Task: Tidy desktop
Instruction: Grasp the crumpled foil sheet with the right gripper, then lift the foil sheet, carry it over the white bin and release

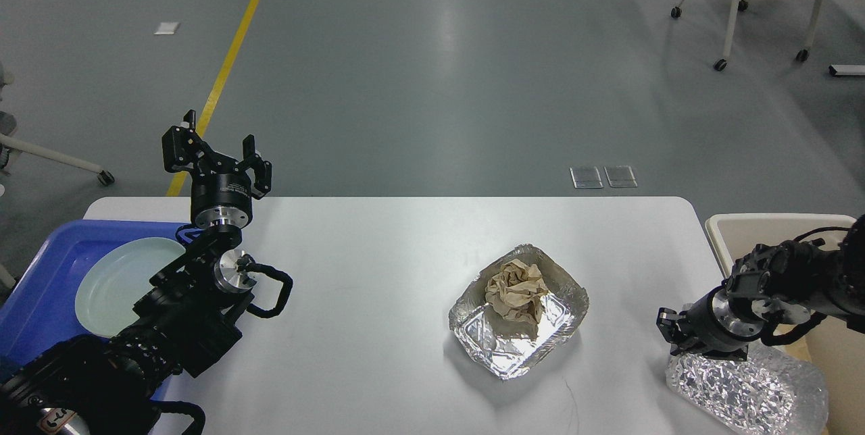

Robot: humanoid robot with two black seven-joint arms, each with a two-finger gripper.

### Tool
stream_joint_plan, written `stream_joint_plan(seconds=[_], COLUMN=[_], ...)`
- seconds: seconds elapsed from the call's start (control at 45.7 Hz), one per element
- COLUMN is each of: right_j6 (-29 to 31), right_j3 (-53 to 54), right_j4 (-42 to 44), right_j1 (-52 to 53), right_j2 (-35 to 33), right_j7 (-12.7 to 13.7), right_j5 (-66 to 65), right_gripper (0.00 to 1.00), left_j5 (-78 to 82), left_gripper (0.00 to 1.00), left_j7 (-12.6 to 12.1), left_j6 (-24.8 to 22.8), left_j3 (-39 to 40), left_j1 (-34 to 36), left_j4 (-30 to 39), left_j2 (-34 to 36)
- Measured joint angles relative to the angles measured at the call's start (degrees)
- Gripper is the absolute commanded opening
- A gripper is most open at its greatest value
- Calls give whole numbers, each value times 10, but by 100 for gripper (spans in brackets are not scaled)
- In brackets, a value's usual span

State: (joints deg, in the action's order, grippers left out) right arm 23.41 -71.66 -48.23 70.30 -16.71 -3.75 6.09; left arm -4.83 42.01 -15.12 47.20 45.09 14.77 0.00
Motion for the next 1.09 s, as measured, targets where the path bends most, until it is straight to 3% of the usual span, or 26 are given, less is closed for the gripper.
stream_joint_plan(seconds=[0.263, 0.635, 0.853, 1.094], right_j6=[77, 307, 316, 316], right_j3=[0, 17, 80, 163], right_j4=[-23, -76, -103, -124], right_j1=[90, 455, 628, 741], right_j2=[-29, -60, -54, -55], right_j7=[-1, -5, -4, -2], right_j5=[-38, -85, -86, -85], right_gripper=[0, 0, 0, 0], left_j5=[0, 0, 0, 0], left_gripper=[100, 100, 100, 100], left_j7=[0, 0, 0, 0], left_j6=[0, 0, 0, 0], left_j3=[0, 0, 0, 0], left_j1=[0, 0, 0, 0], left_j4=[0, 0, 0, 0], left_j2=[0, 0, 0, 0])
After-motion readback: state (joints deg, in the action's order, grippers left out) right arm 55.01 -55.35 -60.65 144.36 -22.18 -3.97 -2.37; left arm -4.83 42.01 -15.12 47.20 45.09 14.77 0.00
